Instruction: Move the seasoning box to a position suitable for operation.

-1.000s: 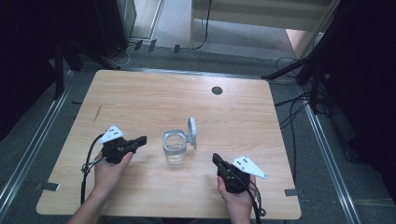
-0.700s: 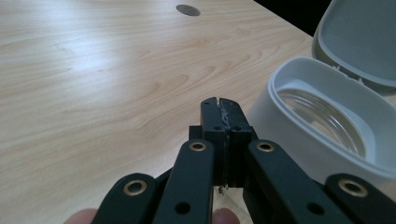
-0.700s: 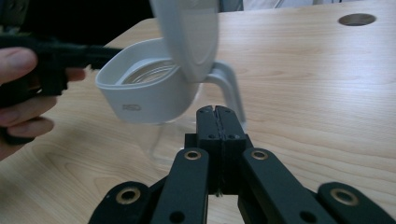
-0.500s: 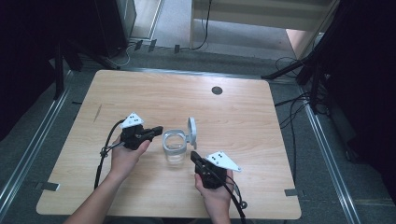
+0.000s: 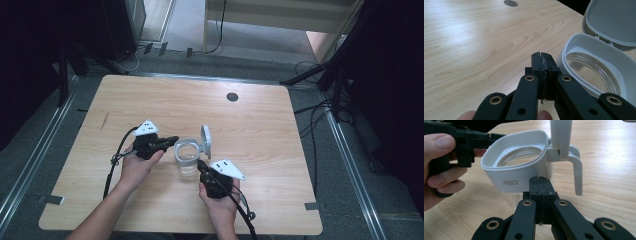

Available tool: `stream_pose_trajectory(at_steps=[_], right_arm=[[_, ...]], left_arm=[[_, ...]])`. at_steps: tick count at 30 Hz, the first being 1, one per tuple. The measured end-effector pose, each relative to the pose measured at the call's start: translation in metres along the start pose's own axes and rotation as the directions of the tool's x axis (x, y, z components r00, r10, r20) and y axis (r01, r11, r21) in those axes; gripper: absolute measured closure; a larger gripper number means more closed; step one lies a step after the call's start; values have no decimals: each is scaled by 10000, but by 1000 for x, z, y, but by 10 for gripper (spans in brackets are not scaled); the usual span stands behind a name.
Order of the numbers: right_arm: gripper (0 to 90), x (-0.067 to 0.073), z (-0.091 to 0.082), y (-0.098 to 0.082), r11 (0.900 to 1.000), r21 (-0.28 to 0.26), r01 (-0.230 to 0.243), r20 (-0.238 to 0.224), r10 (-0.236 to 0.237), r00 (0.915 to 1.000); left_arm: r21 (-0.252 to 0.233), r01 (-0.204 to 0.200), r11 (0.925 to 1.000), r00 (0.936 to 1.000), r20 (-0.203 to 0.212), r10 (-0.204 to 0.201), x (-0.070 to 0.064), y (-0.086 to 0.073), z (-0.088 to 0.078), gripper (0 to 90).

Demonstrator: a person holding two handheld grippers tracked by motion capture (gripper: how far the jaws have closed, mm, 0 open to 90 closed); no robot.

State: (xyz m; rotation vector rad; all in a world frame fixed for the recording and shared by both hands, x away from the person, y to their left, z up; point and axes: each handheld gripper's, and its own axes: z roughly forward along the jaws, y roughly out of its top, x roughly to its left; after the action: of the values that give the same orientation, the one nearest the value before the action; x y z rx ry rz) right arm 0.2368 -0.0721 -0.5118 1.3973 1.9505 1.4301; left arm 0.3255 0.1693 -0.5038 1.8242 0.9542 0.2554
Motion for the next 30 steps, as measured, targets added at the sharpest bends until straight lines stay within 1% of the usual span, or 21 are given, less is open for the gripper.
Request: stream_pose_trajectory(at_steps=[3,7,8,11,12,13,15,18,22,24,25,26,28,30], right_arm=[[900,-3,1,1,10000,-4,-16,85,16,10000],[900,-6,1,2,10000,-18,-33,194,33,9998],[900,-7,1,2,9999,-59,-137,306,138,9994],[900,-8,1,3,9997,-101,-242,432,246,9988],[900,-9,1,3,9997,-126,-202,450,207,9988],[900,-9,1,3,9997,-126,-202,450,207,9988],[900,-12,2,4,9997,-134,-221,518,228,9984],[900,-15,2,6,9997,-124,-217,613,224,9979],[900,-20,4,9,9998,-112,-153,660,160,9977],[900,-21,4,10,9997,-183,-173,602,183,9980],[900,-21,5,11,9996,-205,-186,563,198,9982],[900,-22,6,13,9998,-190,-46,521,56,9986],[900,-22,6,14,9999,-164,-37,514,46,9987],[900,-22,8,15,9999,-160,26,475,-18,9989]], left_arm=[[19,-133,9999,9999,-12,133,-2,0,-2,900],[-3,-143,9999,9999,-4,143,-6,-2,-4,900],[6,-194,9998,9998,-12,194,-8,-4,-5,900],[-27,-153,9999,9999,-20,153,-11,-6,-7,900],[-59,-130,9999,9999,5,130,-14,-7,-8,900],[-59,-130,9999,9999,5,130,-14,-7,-8,900],[-43,-173,9998,9998,37,173,-17,-9,-10,900],[-20,-411,9992,9992,-5,411,-23,-11,-13,900],[-125,-430,9990,9990,147,431,-31,-13,-17,900],[-108,-515,9986,9986,78,516,-36,-15,-19,900],[-139,-436,9990,9990,50,436,-37,-16,-19,900],[-191,-323,9993,9994,79,324,-38,-17,-20,899],[-278,-148,9995,9999,14,148,-41,-20,-23,897],[-350,-65,9994,10000,-66,62,-45,-23,-25,898]])
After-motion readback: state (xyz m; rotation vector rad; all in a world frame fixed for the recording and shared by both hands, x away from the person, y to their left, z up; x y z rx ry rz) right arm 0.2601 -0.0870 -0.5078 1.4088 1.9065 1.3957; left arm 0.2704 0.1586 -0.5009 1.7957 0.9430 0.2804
